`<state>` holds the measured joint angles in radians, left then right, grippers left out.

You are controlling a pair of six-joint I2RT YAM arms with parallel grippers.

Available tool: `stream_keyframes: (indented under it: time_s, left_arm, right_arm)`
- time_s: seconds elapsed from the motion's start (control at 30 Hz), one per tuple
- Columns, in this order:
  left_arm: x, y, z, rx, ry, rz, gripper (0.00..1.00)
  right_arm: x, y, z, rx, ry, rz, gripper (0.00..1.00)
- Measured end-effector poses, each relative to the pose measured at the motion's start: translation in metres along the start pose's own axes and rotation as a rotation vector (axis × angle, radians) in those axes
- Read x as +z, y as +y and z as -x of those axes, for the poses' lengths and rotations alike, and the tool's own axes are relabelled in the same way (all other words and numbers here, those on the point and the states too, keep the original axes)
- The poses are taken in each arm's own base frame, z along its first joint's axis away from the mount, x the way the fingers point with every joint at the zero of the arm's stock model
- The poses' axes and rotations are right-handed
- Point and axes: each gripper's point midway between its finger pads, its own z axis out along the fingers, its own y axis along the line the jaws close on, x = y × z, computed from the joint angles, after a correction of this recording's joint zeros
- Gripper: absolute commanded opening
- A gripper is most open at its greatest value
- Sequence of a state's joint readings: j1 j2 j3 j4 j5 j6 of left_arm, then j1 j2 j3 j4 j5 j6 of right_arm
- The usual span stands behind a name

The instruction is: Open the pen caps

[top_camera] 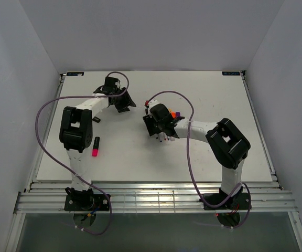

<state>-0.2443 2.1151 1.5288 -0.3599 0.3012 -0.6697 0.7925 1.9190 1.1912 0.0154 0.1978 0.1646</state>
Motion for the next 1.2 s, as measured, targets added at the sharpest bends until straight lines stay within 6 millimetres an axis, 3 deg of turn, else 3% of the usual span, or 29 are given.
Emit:
stream_keyframes:
  time_s: [0.13,0.17,0.37,0.47,0.63,0.9,1.2]
  left_arm:
    - [-0.037,0.024,0.038,-0.026,-0.093,0.065,0.64]
    - [-0.048,0.032,0.047,-0.040,-0.118,0.090,0.74]
    - [-0.099,0.096,0.098,-0.158,-0.230,0.257,0.77]
    - [-0.114,0.130,0.103,-0.224,-0.234,0.325,0.77]
    - [-0.135,0.170,0.106,-0.300,-0.236,0.408,0.77]
    - [-0.137,0.183,0.108,-0.296,-0.224,0.445,0.75]
    - [-0.108,0.212,0.095,-0.324,-0.144,0.496,0.72]
  right_arm:
    - [-0.018,0.017,0.014,-0.023,-0.048,0.052,0.64]
    - [-0.023,0.024,0.018,-0.030,-0.060,0.069,0.64]
    - [-0.053,0.070,0.030,-0.074,-0.110,0.188,0.65]
    - [-0.065,0.088,0.031,-0.089,-0.120,0.244,0.64]
    - [-0.068,0.092,0.022,-0.079,-0.101,0.272,0.64]
    - [-0.068,0.094,0.018,-0.074,-0.089,0.287,0.64]
    - [-0.068,0.094,0.018,-0.074,-0.090,0.284,0.64]
